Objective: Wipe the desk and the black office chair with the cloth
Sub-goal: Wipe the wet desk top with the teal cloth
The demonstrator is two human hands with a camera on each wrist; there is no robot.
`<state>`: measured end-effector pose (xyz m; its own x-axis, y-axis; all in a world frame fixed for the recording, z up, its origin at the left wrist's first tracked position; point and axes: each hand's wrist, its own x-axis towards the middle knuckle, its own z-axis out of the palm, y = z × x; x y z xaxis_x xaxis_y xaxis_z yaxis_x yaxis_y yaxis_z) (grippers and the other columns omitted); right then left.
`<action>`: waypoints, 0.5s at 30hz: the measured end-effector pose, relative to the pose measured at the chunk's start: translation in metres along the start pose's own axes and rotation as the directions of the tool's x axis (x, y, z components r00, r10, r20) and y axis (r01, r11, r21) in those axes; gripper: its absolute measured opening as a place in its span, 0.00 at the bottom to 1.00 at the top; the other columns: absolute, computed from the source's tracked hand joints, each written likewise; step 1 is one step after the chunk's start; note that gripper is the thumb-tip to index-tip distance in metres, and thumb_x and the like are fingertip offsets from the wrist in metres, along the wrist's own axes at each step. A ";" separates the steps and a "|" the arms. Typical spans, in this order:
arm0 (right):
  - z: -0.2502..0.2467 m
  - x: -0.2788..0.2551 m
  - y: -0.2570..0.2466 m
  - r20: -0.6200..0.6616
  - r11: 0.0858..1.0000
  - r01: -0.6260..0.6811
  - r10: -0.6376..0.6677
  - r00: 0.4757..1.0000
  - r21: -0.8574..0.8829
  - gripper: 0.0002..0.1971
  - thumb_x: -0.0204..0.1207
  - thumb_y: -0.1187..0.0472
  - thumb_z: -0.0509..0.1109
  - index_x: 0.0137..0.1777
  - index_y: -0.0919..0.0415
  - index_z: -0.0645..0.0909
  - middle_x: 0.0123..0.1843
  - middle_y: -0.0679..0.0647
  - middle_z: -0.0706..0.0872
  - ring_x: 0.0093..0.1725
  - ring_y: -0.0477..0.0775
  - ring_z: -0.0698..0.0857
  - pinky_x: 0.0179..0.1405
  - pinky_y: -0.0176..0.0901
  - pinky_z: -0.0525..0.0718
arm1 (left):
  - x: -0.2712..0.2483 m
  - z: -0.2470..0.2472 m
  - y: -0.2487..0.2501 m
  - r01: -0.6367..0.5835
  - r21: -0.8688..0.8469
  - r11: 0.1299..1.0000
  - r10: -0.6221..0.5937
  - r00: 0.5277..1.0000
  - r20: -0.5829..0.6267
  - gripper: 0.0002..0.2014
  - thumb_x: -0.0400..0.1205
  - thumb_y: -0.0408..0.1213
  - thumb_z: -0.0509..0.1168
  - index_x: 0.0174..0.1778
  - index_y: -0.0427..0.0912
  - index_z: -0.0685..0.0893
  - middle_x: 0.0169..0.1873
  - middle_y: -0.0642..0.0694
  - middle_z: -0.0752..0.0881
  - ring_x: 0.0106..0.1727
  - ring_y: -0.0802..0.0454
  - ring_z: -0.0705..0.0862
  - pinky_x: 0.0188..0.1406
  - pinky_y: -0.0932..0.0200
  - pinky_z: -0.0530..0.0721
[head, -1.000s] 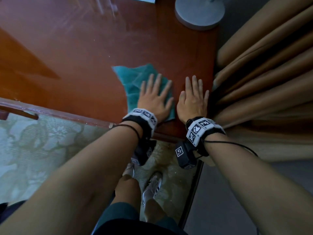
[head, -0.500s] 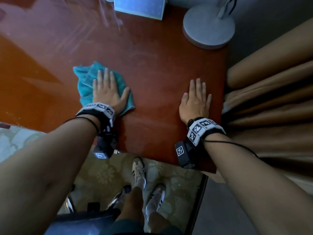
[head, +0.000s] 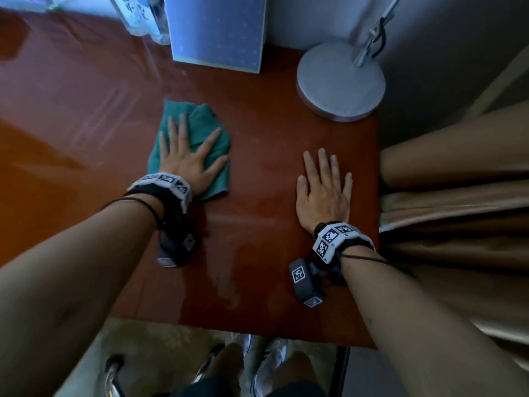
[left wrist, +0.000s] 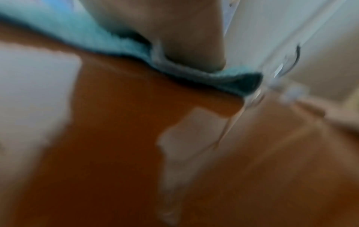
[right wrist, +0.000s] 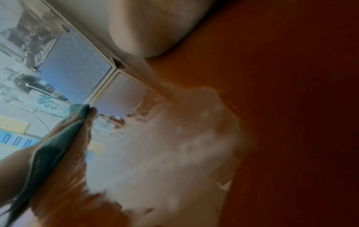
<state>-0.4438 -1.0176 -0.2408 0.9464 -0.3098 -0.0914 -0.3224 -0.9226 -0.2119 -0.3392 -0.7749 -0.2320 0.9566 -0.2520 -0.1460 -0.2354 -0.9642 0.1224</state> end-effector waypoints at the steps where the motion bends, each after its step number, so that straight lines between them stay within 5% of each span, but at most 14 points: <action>1: 0.000 0.001 -0.002 -0.005 1.000 -0.006 0.006 1.000 -0.005 0.27 0.85 0.44 0.42 0.84 0.39 0.45 0.87 0.43 0.44 0.85 0.48 0.41 0.82 0.58 0.38 | 0.000 -0.002 -0.007 0.016 0.021 1.000 -0.017 1.000 0.017 0.31 0.82 0.66 0.49 0.82 0.65 0.54 0.84 0.38 0.41 0.84 0.37 0.38 0.81 0.38 0.40; 4: -0.001 0.003 -0.006 0.002 1.000 -0.028 0.028 1.000 0.010 0.27 0.85 0.46 0.44 0.84 0.40 0.47 0.87 0.44 0.46 0.85 0.49 0.42 0.82 0.60 0.39 | 0.002 -0.003 0.009 -0.046 0.075 0.996 0.046 0.999 0.001 0.32 0.84 0.63 0.44 0.84 0.58 0.51 0.84 0.40 0.39 0.84 0.41 0.35 0.81 0.39 0.36; 9: -0.006 0.027 -0.022 -0.127 0.985 0.025 -0.004 0.992 0.170 0.30 0.77 0.54 0.49 0.81 0.52 0.65 0.85 0.49 0.59 0.85 0.50 0.50 0.83 0.60 0.43 | 0.020 0.008 0.110 -0.397 0.100 0.912 0.388 0.916 0.103 0.37 0.82 0.58 0.32 0.85 0.43 0.50 0.85 0.44 0.44 0.84 0.42 0.38 0.81 0.44 0.37; 15: 0.001 0.058 -0.018 -0.076 0.989 0.052 -0.042 0.996 0.139 0.29 0.82 0.52 0.48 0.84 0.51 0.59 0.86 0.47 0.56 0.85 0.49 0.50 0.83 0.56 0.45 | 0.044 0.004 0.083 -0.303 0.011 0.953 0.302 0.952 0.053 0.39 0.80 0.64 0.37 0.85 0.46 0.52 0.85 0.47 0.51 0.85 0.46 0.46 0.82 0.49 0.44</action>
<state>-0.3830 -1.0182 -0.2433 0.9578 -0.2873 -0.0085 -0.2720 -0.8964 -0.3499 -0.3177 -0.8660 -0.2323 0.8302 -0.5356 -0.1544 -0.5161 -0.8432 0.1505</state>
